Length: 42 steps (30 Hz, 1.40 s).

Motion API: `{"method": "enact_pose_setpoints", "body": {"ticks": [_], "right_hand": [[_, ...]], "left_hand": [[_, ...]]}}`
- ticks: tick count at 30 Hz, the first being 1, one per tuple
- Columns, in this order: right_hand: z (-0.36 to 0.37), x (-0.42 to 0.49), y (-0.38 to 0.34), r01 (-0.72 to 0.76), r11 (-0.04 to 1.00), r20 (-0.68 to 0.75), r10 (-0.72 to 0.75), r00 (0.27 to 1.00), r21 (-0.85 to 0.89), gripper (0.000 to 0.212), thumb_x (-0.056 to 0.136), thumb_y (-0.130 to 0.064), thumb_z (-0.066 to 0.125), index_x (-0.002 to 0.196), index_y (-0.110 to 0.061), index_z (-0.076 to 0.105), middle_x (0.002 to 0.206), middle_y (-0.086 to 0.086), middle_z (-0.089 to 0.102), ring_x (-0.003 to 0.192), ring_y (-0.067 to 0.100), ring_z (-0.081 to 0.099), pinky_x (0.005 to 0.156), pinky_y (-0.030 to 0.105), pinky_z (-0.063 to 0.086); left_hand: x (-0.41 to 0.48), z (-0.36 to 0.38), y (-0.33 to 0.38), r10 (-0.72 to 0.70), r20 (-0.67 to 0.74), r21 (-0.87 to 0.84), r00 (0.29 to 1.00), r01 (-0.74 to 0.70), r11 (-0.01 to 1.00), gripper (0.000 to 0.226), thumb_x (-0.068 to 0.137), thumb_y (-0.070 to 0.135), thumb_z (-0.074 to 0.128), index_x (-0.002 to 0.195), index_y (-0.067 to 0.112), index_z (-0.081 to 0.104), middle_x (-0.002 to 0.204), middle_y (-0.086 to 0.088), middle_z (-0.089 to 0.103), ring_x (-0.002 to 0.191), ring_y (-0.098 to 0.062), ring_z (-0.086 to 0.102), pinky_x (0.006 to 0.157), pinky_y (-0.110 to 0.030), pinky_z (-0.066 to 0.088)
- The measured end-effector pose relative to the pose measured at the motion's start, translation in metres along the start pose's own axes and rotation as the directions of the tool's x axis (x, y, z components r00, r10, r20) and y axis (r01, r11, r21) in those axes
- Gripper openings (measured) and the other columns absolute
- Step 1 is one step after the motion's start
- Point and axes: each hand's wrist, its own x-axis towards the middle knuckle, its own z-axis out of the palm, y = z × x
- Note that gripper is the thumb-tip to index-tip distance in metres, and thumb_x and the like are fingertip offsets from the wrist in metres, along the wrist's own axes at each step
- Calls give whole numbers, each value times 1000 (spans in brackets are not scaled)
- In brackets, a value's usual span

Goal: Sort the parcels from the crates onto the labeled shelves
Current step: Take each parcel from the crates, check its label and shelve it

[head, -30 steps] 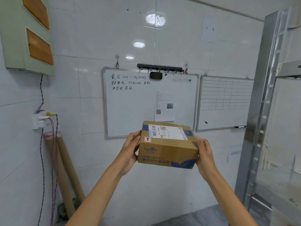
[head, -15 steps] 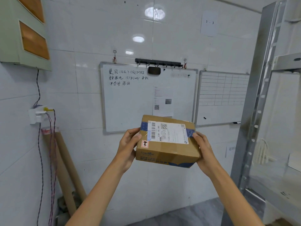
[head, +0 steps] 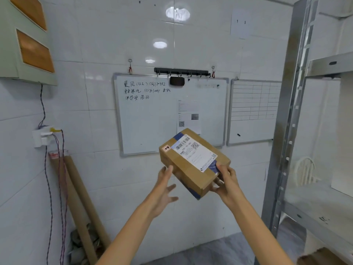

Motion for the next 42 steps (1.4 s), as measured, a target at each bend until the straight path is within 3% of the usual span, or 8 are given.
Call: {"method": "enact_pose_setpoints", "body": {"ticks": [2, 6, 10, 17, 24, 31, 35, 42], "right_hand": [[4, -3, 10, 10, 999, 34, -9, 999, -38, 44, 85, -28, 66, 118, -22, 38, 105, 6, 64, 93, 19, 63, 60, 40, 55], [-1, -11, 10, 28, 978, 96, -9, 995, -205, 26, 88, -39, 59, 102, -26, 41, 109, 5, 58, 93, 16, 58, 90, 49, 46], [-5, -22, -6, 147, 914, 177, -85, 981, -379, 33, 78, -55, 54, 104, -35, 47, 111, 1, 63, 96, 15, 64, 81, 35, 51], [-16, -53, -20, 220, 900, 190, -158, 969, -375, 50, 70, -32, 63, 116, -43, 45, 117, 3, 58, 111, 20, 55, 88, 44, 47], [-31, -100, -23, 232, 908, 31, -236, 971, -348, 37, 88, -21, 61, 113, -45, 46, 120, 6, 58, 115, 25, 55, 84, 39, 48], [-66, -196, -35, 244, 895, -190, -331, 924, -373, 51, 65, -36, 74, 111, -42, 53, 123, 8, 57, 110, 26, 60, 88, 49, 53], [-104, -267, -49, 262, 868, -346, -422, 838, -423, 39, 84, -19, 66, 116, -35, 50, 121, 11, 59, 95, 18, 67, 76, 40, 56], [-155, -412, -81, 227, 844, -584, -506, 634, -485, 36, 90, -16, 60, 117, -35, 46, 122, 9, 60, 111, 26, 61, 83, 43, 55]], "left_hand": [[3, 12, -7, 45, 91, -23, 995, -43, 999, 88, 66, 67, 66, 138, 51, 18, 143, 9, 38, 130, -28, 43, 96, -55, 46], [4, 21, -4, 139, -10, -61, 990, -139, 988, 69, 77, 52, 60, 137, 49, 27, 121, 13, 63, 112, -17, 60, 81, -41, 56], [-5, 19, -3, 215, -28, -33, 976, -215, 976, 63, 80, 52, 56, 138, 43, 34, 126, 11, 61, 111, -14, 62, 80, -35, 57], [-15, 21, 2, 299, 69, 96, 952, -304, 948, 47, 89, 37, 55, 135, 33, 45, 123, 14, 63, 111, -8, 61, 69, -21, 56], [-27, 32, 0, 307, 217, 130, 927, -339, 932, 46, 89, 27, 61, 132, 32, 49, 122, 11, 64, 106, -6, 63, 70, -21, 56], [-56, 74, -22, 260, 456, 92, 851, -336, 937, 50, 86, 27, 63, 134, 25, 49, 127, 4, 61, 115, -18, 59, 90, -41, 54], [-89, 130, -51, 208, 605, 37, 769, -287, 957, 55, 83, 31, 64, 135, 27, 47, 128, 4, 60, 117, -18, 57, 94, -43, 52], [-170, 242, -89, 118, 821, -37, 558, -156, 987, 51, 68, 44, 71, 115, 48, 53, 123, 9, 61, 114, -12, 58, 92, -38, 53]]}}
